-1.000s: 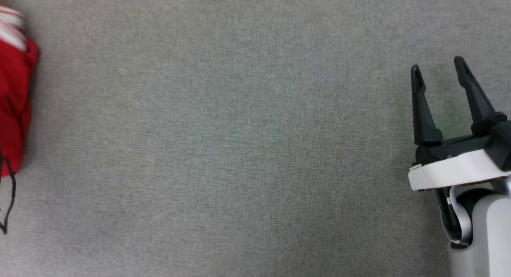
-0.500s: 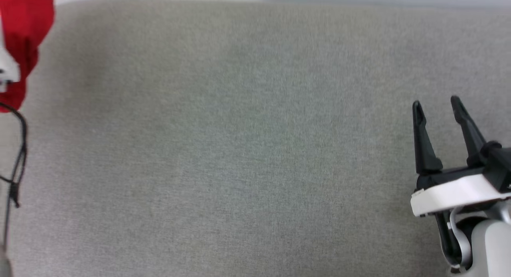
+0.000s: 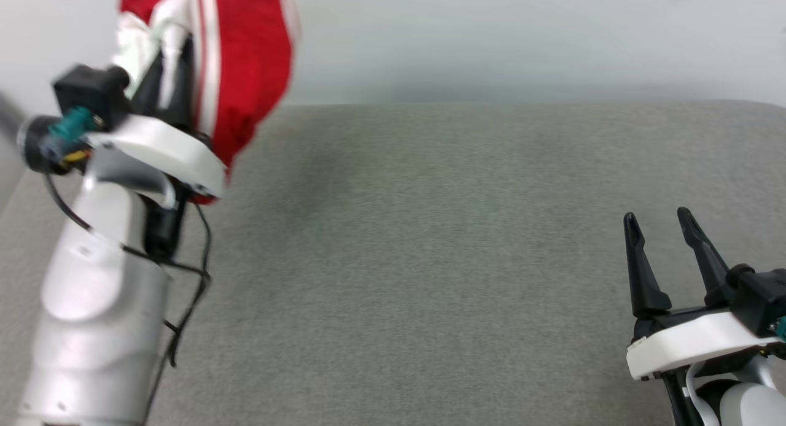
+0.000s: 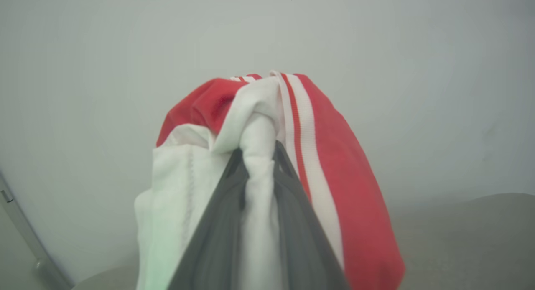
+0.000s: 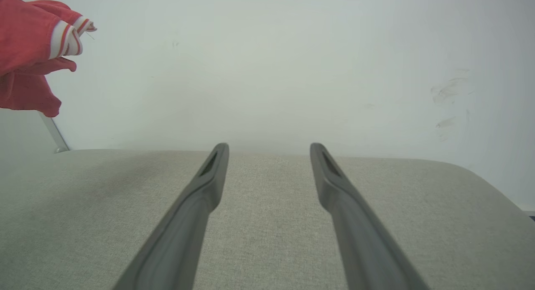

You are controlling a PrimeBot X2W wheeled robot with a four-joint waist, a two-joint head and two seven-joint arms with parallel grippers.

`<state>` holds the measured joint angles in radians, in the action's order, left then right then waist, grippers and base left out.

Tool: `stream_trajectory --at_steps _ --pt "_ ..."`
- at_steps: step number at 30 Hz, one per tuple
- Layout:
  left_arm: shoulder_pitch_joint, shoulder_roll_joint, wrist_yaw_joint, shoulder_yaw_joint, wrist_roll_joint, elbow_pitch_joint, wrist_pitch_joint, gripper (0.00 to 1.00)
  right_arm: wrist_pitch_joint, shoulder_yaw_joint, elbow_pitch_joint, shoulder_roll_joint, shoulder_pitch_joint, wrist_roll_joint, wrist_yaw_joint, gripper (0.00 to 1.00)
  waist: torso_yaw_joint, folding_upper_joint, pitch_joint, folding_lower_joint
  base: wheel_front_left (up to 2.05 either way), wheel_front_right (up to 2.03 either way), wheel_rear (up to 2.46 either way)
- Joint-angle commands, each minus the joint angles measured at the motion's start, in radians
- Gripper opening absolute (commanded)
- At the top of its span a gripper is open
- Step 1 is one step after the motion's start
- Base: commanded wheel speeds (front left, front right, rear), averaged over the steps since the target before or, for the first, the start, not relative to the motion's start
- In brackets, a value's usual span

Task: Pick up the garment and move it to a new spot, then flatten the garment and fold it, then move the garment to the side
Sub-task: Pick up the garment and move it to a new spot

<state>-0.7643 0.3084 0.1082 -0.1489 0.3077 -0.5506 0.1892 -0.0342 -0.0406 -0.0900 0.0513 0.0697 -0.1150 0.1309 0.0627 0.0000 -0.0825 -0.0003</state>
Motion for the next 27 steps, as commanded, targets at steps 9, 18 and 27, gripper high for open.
stream_trajectory --at_steps 9,18,27 --pt "0.182 -0.141 -0.029 -0.107 0.004 0.280 -0.002 0.00 0.012 0.007 -0.037 -0.002 0.017 -0.003 0.000 1.00 -0.129 0.0000 -0.076 0.0003 0.00 0.00 0.00" --pt "0.327 -0.210 0.002 -0.337 -0.025 0.251 -0.023 0.00 -0.026 0.025 -0.023 -0.001 0.092 -0.012 0.000 1.00 -0.216 0.0000 -0.269 0.0003 0.00 0.00 0.00" --pt "0.345 -0.209 0.013 -0.411 -0.023 0.212 0.010 1.00 -0.043 0.020 0.016 -0.001 0.103 -0.009 0.000 1.00 -0.179 0.0000 -0.230 0.0003 0.00 0.00 0.00"
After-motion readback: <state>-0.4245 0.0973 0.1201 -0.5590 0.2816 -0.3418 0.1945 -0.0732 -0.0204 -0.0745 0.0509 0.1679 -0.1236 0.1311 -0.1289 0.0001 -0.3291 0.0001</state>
